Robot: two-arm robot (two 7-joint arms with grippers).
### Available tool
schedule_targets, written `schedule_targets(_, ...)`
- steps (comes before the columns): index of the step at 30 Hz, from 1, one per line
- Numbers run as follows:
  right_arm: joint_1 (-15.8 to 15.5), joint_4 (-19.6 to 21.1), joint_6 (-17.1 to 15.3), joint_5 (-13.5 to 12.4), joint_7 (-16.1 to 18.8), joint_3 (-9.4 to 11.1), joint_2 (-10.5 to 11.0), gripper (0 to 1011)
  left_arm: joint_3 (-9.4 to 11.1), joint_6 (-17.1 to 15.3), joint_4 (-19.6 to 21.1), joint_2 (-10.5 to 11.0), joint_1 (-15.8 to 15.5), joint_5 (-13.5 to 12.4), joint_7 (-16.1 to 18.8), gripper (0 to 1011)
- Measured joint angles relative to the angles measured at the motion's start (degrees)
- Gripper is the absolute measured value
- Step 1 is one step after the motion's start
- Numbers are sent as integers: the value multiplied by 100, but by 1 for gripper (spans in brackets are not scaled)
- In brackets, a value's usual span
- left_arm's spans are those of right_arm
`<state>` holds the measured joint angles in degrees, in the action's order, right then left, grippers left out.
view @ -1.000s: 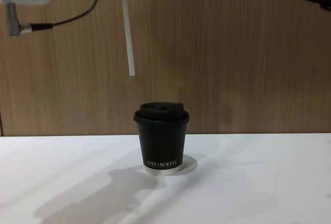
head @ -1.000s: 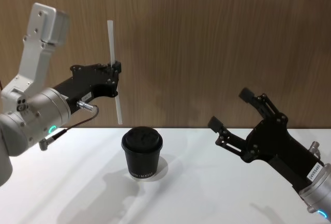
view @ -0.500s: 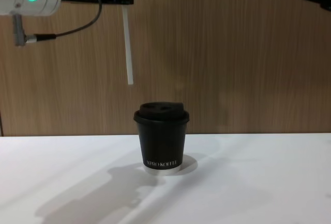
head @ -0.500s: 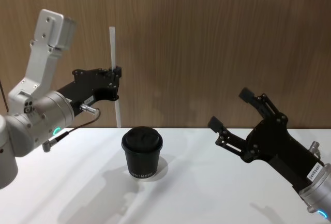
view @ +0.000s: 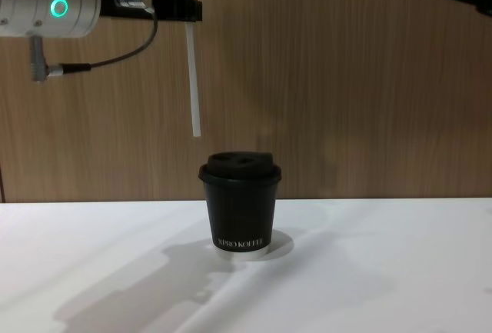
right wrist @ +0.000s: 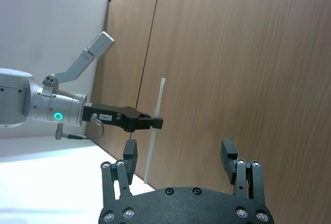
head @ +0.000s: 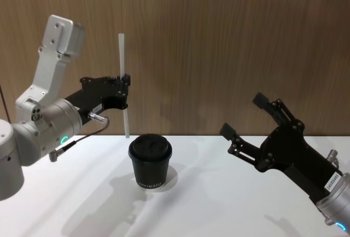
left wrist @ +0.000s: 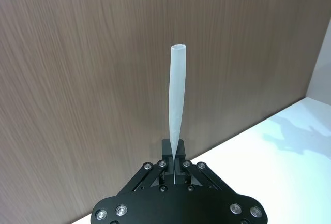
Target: Pick up the straw with one hand, pass it to the other hand, and insert it into the cup.
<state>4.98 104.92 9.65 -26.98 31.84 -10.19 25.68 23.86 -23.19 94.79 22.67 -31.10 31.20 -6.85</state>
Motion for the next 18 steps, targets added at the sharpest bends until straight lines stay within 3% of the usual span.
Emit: schedule_targets(18, 0, 0, 0, 0, 0, 0, 0, 1001, 69, 75, -337, -150, -130, -160, -115, 13)
